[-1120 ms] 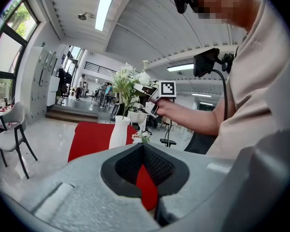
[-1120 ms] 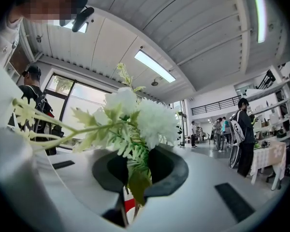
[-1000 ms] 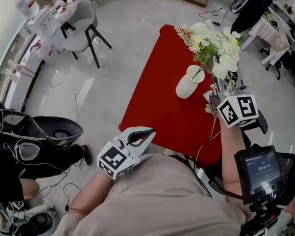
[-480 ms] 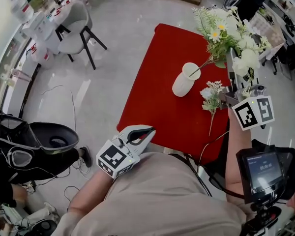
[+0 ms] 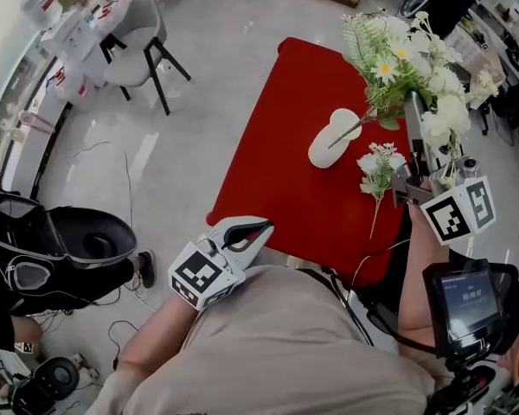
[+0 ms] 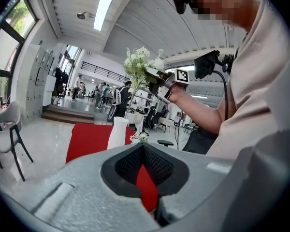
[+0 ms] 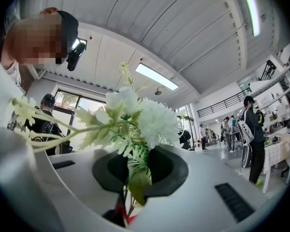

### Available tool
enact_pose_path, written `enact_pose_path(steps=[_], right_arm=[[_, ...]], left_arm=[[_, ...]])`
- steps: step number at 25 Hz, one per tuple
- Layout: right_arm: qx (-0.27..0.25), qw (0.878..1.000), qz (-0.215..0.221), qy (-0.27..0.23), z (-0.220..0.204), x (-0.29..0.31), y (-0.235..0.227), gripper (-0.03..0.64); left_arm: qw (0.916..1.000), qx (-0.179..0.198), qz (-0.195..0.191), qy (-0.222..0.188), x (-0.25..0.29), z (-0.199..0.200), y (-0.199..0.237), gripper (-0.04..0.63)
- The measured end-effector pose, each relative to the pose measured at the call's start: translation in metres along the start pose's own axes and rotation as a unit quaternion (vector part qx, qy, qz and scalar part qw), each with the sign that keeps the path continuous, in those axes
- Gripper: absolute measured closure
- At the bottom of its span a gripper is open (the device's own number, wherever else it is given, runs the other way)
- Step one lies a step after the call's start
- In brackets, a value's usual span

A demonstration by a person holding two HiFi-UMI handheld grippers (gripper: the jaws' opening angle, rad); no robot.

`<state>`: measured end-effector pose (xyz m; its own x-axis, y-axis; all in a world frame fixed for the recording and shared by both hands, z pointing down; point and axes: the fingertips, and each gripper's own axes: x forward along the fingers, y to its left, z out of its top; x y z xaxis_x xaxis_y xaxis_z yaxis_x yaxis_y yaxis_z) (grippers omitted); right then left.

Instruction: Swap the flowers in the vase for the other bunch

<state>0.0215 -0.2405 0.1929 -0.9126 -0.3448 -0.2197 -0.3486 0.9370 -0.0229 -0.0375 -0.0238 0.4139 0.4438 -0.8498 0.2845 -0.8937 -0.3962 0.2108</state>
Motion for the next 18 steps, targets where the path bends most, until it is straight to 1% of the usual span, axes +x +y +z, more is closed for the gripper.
enact_pose_path(steps=[5, 9, 13, 18], right_arm=[[0.024, 0.997, 0.048, 0.053, -0.043, 0.022, 0.037, 0.561], [0.037, 0.991, 0.083, 0.102, -0.08, 0.029, 0.068, 0.561], [0.049, 0.98, 0.109, 0.158, -0.126, 0.027, 0.09, 0.561], [0.067, 0.962, 0.115, 0.237, -0.19, 0.02, 0.105, 0.561]], left_arm=[[1.0, -0.005, 0.007, -0.003, -0.009, -0.006, 0.02, 0.589], [0.9999, -0.01, 0.014, -0.004, -0.017, -0.008, 0.024, 0.589], [0.9997, -0.014, 0.019, -0.002, -0.021, -0.011, 0.025, 0.589], [0.9996, -0.016, 0.022, -0.002, -0.024, -0.009, 0.026, 0.589]])
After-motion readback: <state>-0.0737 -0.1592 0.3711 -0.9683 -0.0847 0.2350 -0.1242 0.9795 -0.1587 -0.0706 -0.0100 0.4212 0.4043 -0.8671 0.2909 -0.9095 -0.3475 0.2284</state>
